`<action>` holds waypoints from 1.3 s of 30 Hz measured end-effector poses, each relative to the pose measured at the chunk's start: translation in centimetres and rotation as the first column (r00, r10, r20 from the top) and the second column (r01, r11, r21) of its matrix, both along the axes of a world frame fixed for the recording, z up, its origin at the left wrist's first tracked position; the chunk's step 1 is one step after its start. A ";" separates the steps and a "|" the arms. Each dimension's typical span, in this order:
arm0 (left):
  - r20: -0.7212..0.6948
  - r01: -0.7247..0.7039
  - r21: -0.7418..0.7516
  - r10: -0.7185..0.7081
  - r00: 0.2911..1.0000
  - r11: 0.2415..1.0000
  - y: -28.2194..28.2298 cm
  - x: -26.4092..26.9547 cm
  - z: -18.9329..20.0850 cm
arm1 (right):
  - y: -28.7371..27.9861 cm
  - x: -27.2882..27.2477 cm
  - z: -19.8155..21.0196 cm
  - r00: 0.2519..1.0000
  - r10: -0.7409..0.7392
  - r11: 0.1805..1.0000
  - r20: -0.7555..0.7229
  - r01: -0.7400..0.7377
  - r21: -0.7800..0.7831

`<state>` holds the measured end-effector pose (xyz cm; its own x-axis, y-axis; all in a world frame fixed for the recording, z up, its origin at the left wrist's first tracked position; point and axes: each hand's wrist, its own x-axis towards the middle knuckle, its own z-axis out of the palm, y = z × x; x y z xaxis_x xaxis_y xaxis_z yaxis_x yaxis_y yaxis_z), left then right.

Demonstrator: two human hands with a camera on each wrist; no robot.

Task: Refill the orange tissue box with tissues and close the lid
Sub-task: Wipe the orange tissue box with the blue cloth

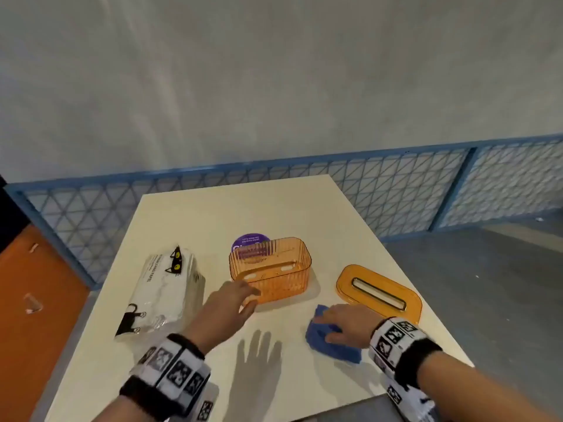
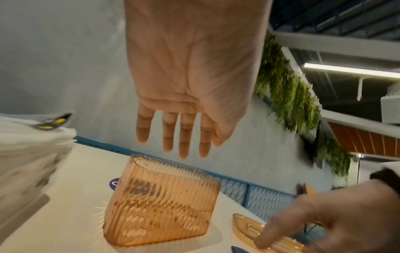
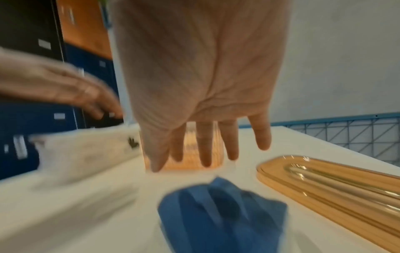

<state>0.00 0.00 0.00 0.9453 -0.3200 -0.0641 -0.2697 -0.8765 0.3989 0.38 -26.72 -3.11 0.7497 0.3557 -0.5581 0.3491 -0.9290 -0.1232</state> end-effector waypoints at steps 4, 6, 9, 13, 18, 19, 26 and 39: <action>-0.030 0.014 0.165 -0.009 0.999 0.986 -2.9 5.9 -1.3 | -0.6 -0.2 -2.6 0.994 0.099 0.980 -0.044 -0.106 -0.170; -0.128 0.031 0.173 -0.009 0.992 0.984 -4.2 7.5 -2.3 | -1.1 -0.3 -4.6 0.993 0.113 0.977 -0.031 -0.117 -0.180; -0.232 0.056 0.148 -0.020 0.972 0.987 -5.5 9.0 -3.6 | -1.3 -0.6 -6.2 0.994 0.106 0.985 0.040 -0.100 -0.141; -0.250 0.056 0.149 -0.018 0.968 0.987 -7.2 9.6 -3.9 | -0.5 -0.8 -7.5 0.996 0.010 0.996 0.089 -0.003 -0.085; -0.214 0.058 0.117 -0.032 0.976 0.991 -7.4 9.7 -4.0 | 0.1 0.2 -7.5 0.969 -0.025 0.999 0.247 0.033 -0.027; -0.195 0.057 0.122 -0.032 0.980 0.991 -7.2 9.7 -4.0 | 0.1 0.6 -7.4 0.965 -0.056 0.998 0.258 0.051 0.024; 0.005 -0.040 -0.201 0.042 0.999 0.979 -4.9 9.4 -2.7 | 0.7 4.9 -1.8 0.802 -0.535 0.636 0.265 0.176 0.752; -0.151 -0.270 -0.842 0.276 0.949 0.467 -7.1 5.9 1.8 | 7.8 5.3 1.3 0.549 -0.434 0.823 0.715 -0.082 0.562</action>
